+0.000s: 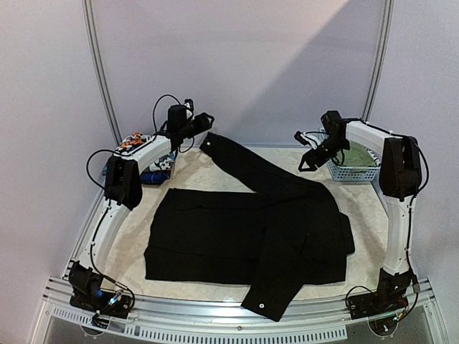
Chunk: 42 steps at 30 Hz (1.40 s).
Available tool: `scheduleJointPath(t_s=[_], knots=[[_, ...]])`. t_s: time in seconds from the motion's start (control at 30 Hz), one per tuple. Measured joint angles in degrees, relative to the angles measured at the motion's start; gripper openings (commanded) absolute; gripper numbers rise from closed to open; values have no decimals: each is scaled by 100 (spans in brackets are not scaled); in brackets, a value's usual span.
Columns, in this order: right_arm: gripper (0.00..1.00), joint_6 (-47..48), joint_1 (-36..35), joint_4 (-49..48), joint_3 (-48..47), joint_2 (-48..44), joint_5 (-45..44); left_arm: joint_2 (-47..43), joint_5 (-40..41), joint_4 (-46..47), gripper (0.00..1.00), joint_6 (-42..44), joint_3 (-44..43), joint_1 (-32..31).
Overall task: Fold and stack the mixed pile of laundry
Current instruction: Adjust the flattened shirt at the center of the board.
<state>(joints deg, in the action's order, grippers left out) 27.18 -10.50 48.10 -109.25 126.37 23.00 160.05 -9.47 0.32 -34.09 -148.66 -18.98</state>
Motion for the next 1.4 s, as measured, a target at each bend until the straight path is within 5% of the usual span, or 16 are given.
scheduleJointPath(t_s=[0.23,0.57,0.83,1.4], knots=[[63,247,2,343,35,186,-350,-2208,402,-2157,71,1733,2092,-295],[64,796,2,568,686,184,-778,-5014,-151,-4087,66,2055,5222,63],[64,964,2,417,1683,-417,-1082,-5460,-702,-4354,64,1641,7604,-439],[62,1246,2,72,3707,-1934,-1150,-6360,-780,-3296,61,632,9624,-802]])
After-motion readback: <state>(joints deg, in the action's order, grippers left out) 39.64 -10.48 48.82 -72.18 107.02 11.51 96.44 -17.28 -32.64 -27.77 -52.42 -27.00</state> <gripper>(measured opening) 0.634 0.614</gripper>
